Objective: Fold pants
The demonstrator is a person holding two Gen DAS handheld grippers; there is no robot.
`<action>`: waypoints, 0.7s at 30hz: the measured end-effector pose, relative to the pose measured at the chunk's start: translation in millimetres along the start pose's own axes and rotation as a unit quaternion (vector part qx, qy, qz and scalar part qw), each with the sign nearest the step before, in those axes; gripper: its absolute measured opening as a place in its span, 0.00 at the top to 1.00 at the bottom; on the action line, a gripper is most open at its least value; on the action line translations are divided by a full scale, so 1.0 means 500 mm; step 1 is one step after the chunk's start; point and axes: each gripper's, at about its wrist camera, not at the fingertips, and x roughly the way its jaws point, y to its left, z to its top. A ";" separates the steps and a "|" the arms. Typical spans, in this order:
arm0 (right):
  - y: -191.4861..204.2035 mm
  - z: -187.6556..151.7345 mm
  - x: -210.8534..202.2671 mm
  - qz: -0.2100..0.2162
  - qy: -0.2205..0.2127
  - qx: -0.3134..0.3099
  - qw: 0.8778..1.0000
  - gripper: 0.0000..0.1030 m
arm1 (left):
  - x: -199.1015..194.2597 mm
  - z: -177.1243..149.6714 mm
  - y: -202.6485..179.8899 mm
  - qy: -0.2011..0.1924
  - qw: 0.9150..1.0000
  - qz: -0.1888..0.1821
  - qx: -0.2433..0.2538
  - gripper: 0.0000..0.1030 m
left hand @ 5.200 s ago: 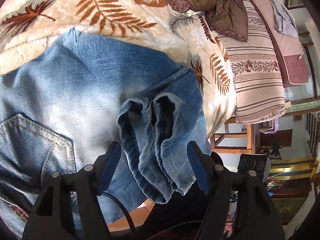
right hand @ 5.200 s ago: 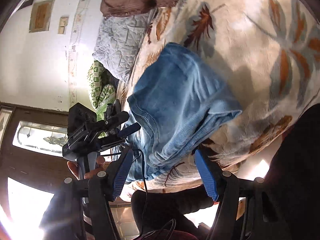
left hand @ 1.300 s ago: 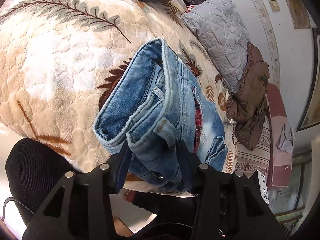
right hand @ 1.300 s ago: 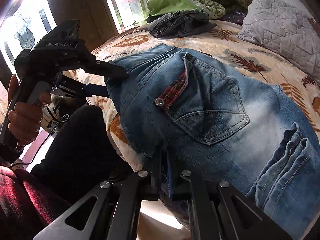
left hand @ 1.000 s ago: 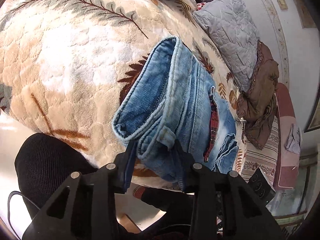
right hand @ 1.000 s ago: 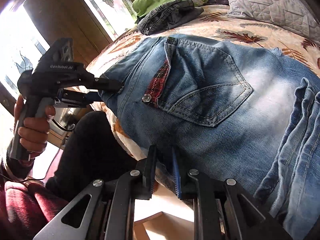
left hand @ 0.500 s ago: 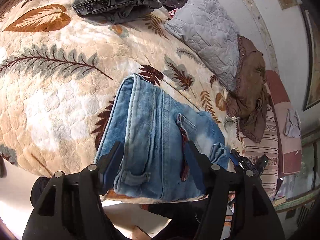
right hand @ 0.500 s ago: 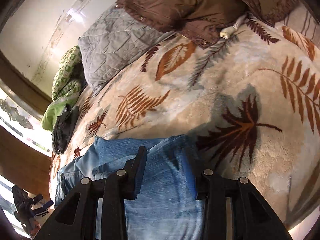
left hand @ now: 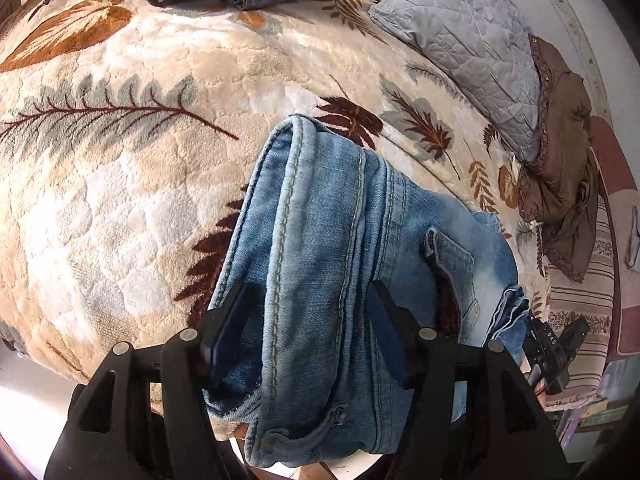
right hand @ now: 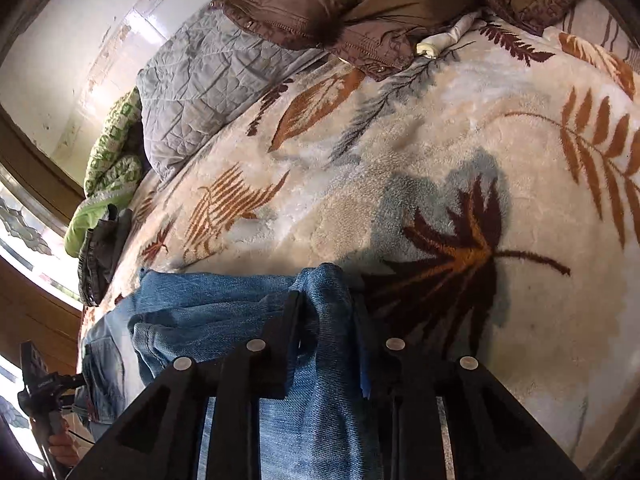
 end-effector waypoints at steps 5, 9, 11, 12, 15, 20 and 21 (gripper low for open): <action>0.015 -0.007 -0.113 0.070 -0.037 0.007 0.997 0.70 | -0.046 -0.037 0.007 0.002 0.998 -0.054 0.011 0.43; 0.064 -0.058 -0.128 0.056 -0.006 -0.055 0.997 0.70 | -0.063 -0.074 -0.030 -0.027 0.997 -0.021 0.069 0.43; 0.067 -0.085 -0.088 0.028 0.026 -0.066 0.997 0.70 | -0.037 -0.082 -0.035 -0.018 0.997 0.004 0.077 0.43; 0.061 -0.098 -0.058 -0.001 0.047 -0.068 0.997 0.70 | -0.017 -0.082 -0.030 -0.006 0.997 0.012 0.072 0.42; 0.051 -0.113 -0.040 -0.004 0.036 -0.059 0.998 0.72 | -0.002 -0.081 -0.022 -0.008 0.998 0.017 0.064 0.40; 0.073 -0.100 -0.081 0.020 0.041 -0.044 0.998 0.69 | -0.049 -0.082 0.009 -0.013 0.998 -0.002 0.055 0.40; 0.086 -0.101 -0.093 0.028 0.036 -0.051 0.998 0.68 | -0.061 -0.083 0.025 -0.018 0.999 -0.011 0.043 0.40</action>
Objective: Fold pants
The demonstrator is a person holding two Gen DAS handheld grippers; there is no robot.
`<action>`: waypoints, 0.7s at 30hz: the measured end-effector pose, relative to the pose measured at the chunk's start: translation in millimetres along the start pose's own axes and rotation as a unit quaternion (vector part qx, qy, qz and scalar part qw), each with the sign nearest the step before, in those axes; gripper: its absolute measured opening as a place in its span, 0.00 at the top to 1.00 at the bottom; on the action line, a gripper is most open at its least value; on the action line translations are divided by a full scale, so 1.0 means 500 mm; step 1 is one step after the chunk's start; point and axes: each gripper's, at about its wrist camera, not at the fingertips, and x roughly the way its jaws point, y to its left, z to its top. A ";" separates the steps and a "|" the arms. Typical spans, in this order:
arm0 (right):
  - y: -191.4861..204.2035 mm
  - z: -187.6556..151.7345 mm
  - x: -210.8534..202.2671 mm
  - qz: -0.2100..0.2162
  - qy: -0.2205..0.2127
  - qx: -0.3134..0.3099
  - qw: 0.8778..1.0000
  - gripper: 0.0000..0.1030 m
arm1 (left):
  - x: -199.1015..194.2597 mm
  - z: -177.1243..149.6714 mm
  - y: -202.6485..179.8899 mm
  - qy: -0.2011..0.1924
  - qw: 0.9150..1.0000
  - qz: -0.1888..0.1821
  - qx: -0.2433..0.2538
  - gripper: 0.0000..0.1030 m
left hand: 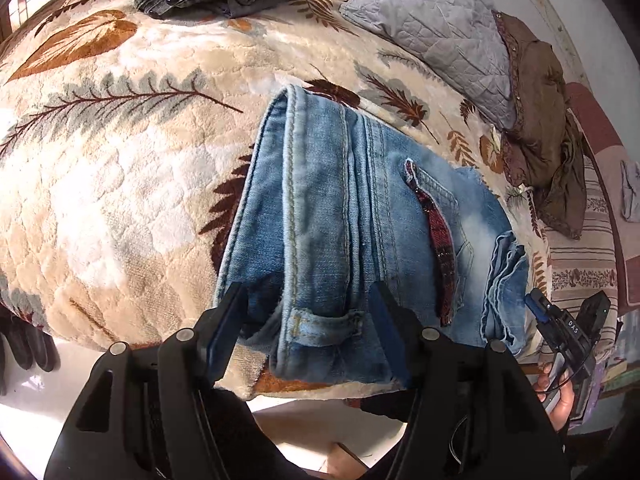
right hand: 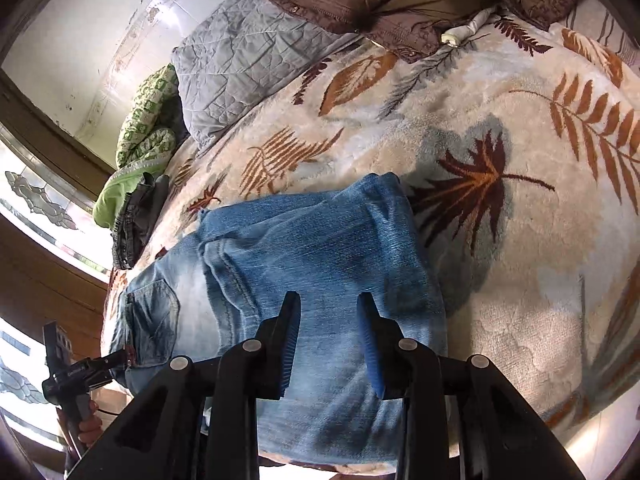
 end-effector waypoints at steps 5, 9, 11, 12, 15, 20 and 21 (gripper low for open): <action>0.145 -0.022 0.007 0.019 -0.001 -0.106 0.994 0.47 | -0.017 0.012 0.073 0.002 0.997 -0.044 -0.069 0.40; 0.313 -0.086 0.063 0.049 0.031 -0.234 0.971 0.47 | -0.010 0.038 0.110 0.011 0.993 -0.064 -0.099 0.40; 0.394 -0.132 0.090 0.066 0.039 -0.292 0.953 0.46 | -0.003 0.053 0.118 0.016 0.992 -0.073 -0.101 0.40; 0.431 -0.156 0.104 0.072 0.043 -0.319 0.944 0.46 | 0.001 0.060 0.121 0.020 0.992 -0.074 -0.099 0.40; 0.530 -0.232 0.140 0.066 0.039 -0.393 0.916 0.44 | 0.016 0.088 0.127 0.034 0.991 -0.091 -0.095 0.40; 0.631 -0.343 0.194 0.032 0.004 -0.499 0.866 0.34 | 0.041 0.130 0.134 0.077 0.985 -0.132 -0.083 0.39; 0.641 -0.364 0.209 0.020 0.001 -0.519 0.855 0.34 | 0.041 0.138 0.134 0.081 0.984 -0.137 -0.078 0.39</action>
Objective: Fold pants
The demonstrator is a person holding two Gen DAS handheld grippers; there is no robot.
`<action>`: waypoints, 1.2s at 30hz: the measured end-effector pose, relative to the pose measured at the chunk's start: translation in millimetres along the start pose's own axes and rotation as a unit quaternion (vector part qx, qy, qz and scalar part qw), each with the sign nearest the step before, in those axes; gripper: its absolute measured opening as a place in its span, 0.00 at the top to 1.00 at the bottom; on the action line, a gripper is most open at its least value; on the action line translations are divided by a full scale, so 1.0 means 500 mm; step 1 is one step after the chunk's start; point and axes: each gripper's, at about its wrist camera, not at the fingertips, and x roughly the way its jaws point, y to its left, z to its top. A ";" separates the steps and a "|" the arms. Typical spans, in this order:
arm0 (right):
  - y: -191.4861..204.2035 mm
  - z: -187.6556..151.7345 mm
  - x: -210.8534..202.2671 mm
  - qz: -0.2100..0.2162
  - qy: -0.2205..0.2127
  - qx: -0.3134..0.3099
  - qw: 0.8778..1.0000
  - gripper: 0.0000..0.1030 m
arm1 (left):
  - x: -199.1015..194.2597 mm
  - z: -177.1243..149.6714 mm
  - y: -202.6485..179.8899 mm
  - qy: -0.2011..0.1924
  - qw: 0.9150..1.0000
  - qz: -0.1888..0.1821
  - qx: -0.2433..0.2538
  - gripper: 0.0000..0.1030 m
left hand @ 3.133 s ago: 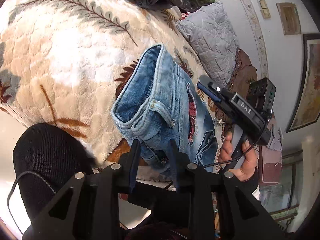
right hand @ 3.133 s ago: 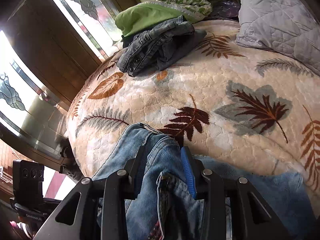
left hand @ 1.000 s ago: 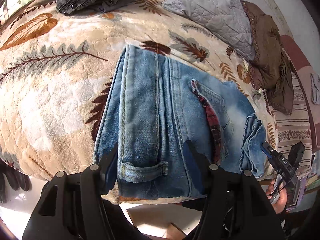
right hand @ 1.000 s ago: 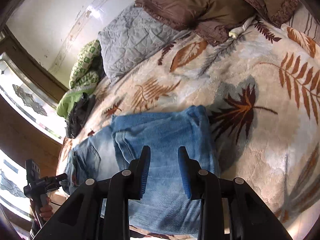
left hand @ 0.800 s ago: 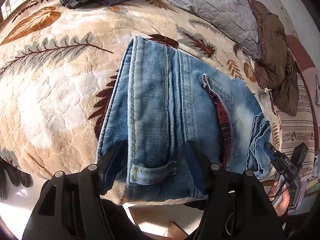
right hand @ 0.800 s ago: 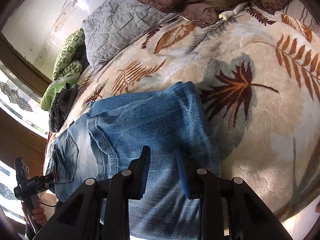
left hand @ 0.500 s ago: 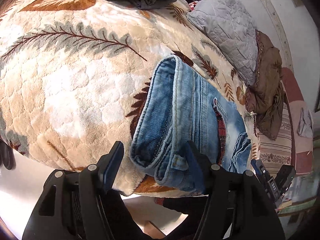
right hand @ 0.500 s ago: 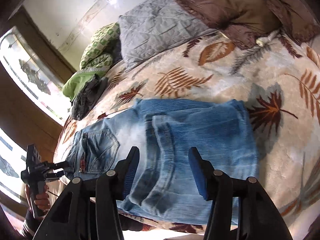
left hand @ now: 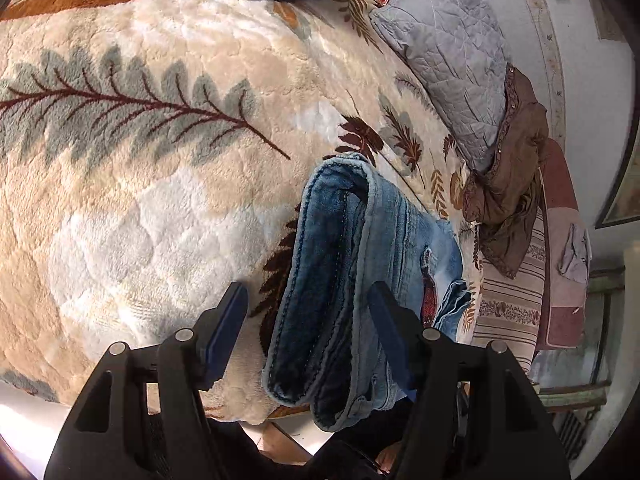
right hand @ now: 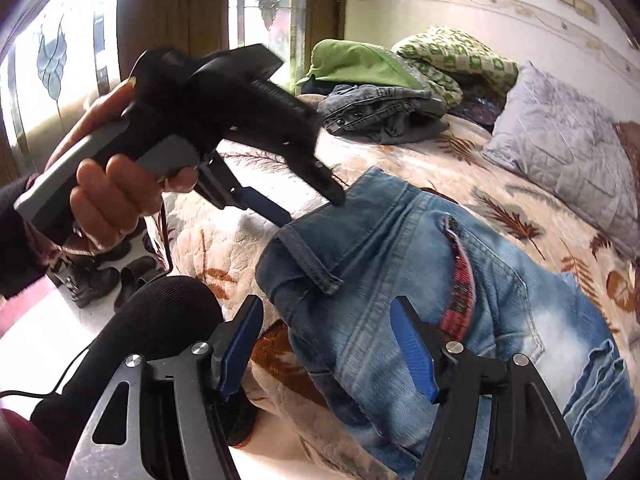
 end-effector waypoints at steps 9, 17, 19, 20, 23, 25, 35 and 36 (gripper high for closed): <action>0.085 -0.005 0.097 -0.120 0.005 -0.105 0.987 0.52 | -0.007 0.061 -0.003 0.013 1.000 -0.019 0.007 0.36; 0.030 0.017 0.004 -0.108 -0.034 -0.048 0.992 0.74 | 0.045 0.090 -0.015 0.053 0.996 -0.063 0.021 0.25; 0.029 0.016 -0.001 -0.106 -0.034 -0.044 0.993 0.74 | 0.055 0.095 -0.020 0.052 0.995 -0.089 0.015 0.18; 0.030 0.016 0.000 -0.105 -0.033 -0.043 0.993 0.74 | 0.063 0.095 -0.024 0.056 0.993 -0.101 0.014 0.18; 0.036 0.019 0.008 -0.103 -0.029 -0.047 0.993 0.74 | 0.087 0.088 -0.033 0.064 0.988 -0.142 0.003 0.18; 0.032 0.018 0.011 -0.102 -0.029 -0.045 0.993 0.74 | 0.089 0.083 -0.041 0.046 0.989 -0.139 0.010 0.28; -0.021 0.028 -0.063 -0.075 -0.067 0.005 0.995 0.75 | 0.029 0.043 -0.150 -0.007 0.991 -0.104 0.078 0.86; -0.037 0.028 -0.082 -0.071 -0.075 0.021 0.994 0.75 | 0.024 0.039 -0.174 -0.011 0.991 -0.104 0.087 0.86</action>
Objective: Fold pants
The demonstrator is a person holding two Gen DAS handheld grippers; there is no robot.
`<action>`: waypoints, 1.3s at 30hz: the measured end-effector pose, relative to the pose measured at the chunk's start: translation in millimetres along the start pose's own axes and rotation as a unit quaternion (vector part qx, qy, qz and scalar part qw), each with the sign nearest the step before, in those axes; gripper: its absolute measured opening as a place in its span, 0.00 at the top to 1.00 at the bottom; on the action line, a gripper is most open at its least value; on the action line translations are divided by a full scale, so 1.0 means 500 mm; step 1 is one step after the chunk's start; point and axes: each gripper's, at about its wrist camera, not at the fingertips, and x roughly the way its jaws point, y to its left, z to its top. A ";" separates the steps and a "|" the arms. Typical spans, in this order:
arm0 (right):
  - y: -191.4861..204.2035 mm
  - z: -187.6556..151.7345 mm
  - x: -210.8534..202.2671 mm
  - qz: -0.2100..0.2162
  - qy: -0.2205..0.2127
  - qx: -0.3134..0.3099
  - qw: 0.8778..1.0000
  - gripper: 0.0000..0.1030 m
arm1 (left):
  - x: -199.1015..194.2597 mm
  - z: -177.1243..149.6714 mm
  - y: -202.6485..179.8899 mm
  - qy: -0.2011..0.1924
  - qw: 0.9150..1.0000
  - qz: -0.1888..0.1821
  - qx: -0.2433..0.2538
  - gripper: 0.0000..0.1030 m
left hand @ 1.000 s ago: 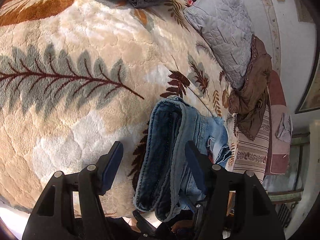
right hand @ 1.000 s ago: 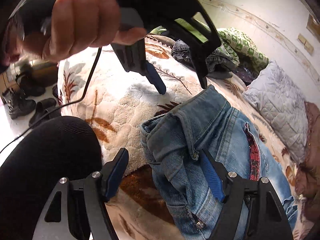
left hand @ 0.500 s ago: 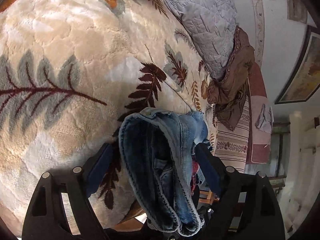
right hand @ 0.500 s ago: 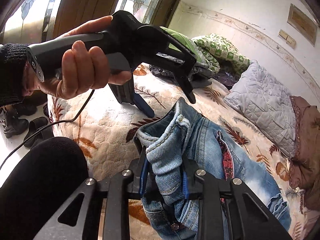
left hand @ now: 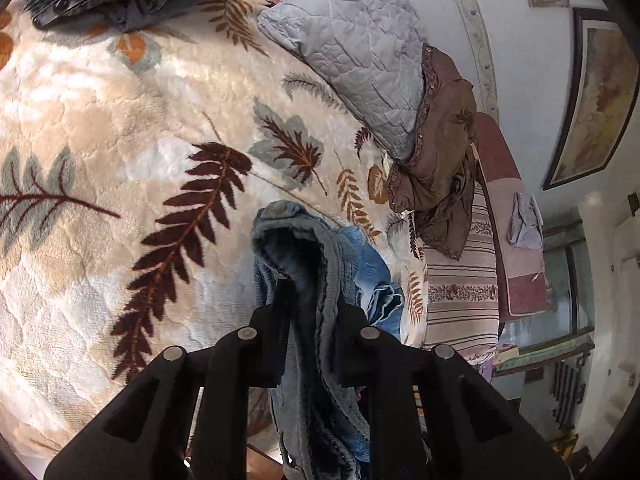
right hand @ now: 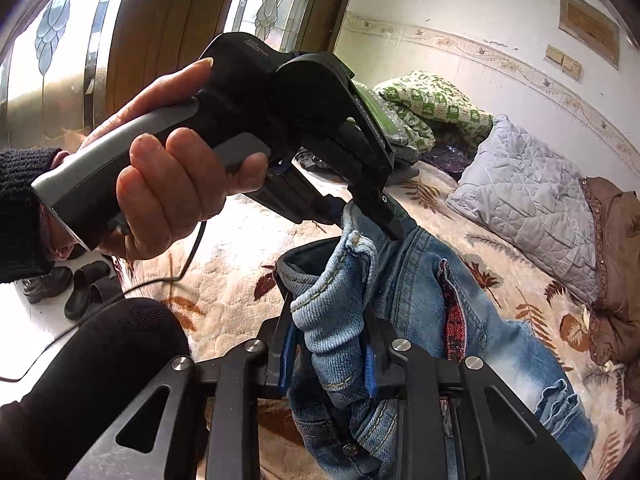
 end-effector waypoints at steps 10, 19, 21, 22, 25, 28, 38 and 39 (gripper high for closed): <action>-0.250 -0.087 -0.168 0.011 -0.034 0.232 0.972 0.75 | 0.173 -0.035 -0.291 0.053 0.987 0.025 0.146 0.84; -0.450 -0.339 -0.197 0.025 0.013 0.497 0.867 0.73 | 0.500 -0.122 -0.414 0.180 0.948 0.144 0.220 0.75; -0.474 -0.387 -0.190 0.040 0.021 0.541 0.840 0.70 | 0.532 -0.136 -0.415 0.189 0.940 0.170 0.229 0.70; -0.481 -0.406 -0.192 0.045 0.021 0.558 0.828 0.66 | 0.539 -0.141 -0.419 0.194 0.937 0.175 0.230 0.68; -0.492 -0.432 -0.204 0.068 0.006 0.575 0.815 0.61 | 0.526 -0.145 -0.436 0.219 0.934 0.159 0.232 0.55; -0.493 -0.435 -0.229 0.078 -0.014 0.569 0.818 0.55 | 0.490 -0.138 -0.469 0.229 0.926 0.148 0.261 0.54; -0.518 -0.473 -0.290 0.062 -0.065 0.619 0.780 0.40 | 0.387 -0.093 -0.457 0.143 0.879 0.248 0.381 0.30; -0.516 -0.472 -0.285 0.066 -0.063 0.621 0.778 0.40 | 0.389 -0.098 -0.455 0.131 0.871 0.262 0.395 0.30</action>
